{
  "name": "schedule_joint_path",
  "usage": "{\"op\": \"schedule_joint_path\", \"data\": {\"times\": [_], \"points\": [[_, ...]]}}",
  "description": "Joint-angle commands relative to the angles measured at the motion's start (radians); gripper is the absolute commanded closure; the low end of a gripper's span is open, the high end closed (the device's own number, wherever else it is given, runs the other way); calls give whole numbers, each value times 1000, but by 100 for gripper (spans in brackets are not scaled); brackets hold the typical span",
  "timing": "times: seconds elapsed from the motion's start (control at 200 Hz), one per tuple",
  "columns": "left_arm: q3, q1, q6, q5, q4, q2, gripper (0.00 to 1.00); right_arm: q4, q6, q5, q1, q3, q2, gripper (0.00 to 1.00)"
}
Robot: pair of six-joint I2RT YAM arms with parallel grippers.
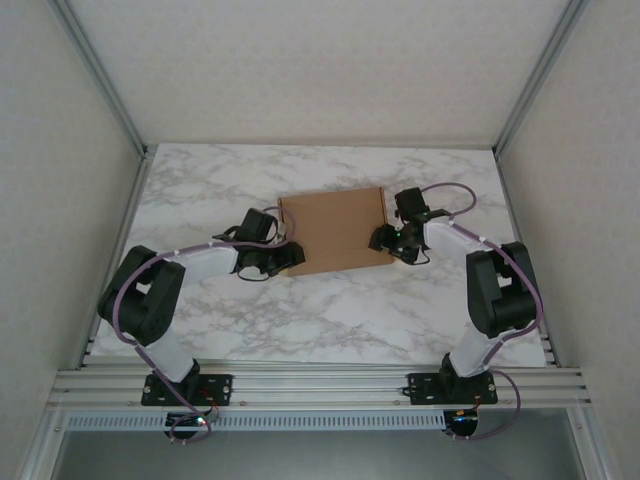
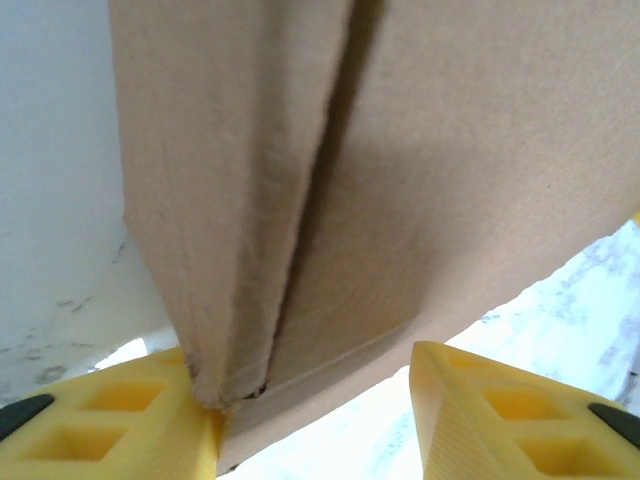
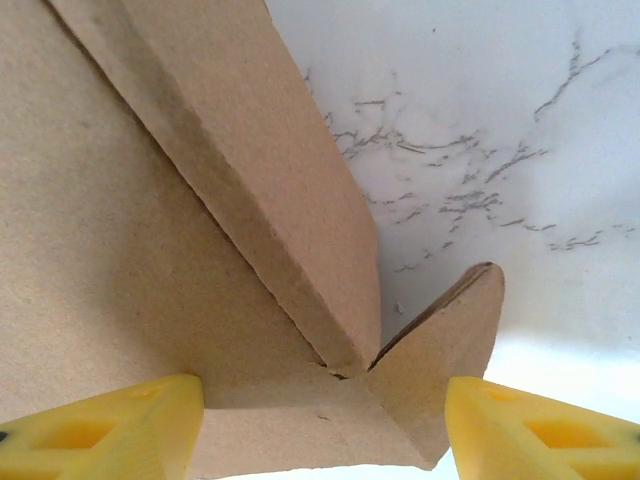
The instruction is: Fold the paper box
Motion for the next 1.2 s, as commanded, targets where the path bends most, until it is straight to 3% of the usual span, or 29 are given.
{"op": "schedule_joint_path", "data": {"times": [0.0,0.245,0.556,0.691,0.841,1.197], "points": [[9,14,-62,160,133,-31,54,-57,-1,-60,17,7,42,33],[-16,56,-88,233,176,-25,65,-71,5,-75,15,33,50,33],[-56,68,-108,259,223,-25,67,-54,34,-117,16,28,42,34],[-53,68,-61,205,144,-43,53,-46,43,-126,15,10,16,34],[-108,68,-117,235,227,-46,44,3,85,-202,17,-21,5,35],[-119,69,-263,300,394,-35,47,84,152,-269,26,-69,-2,37]]}}
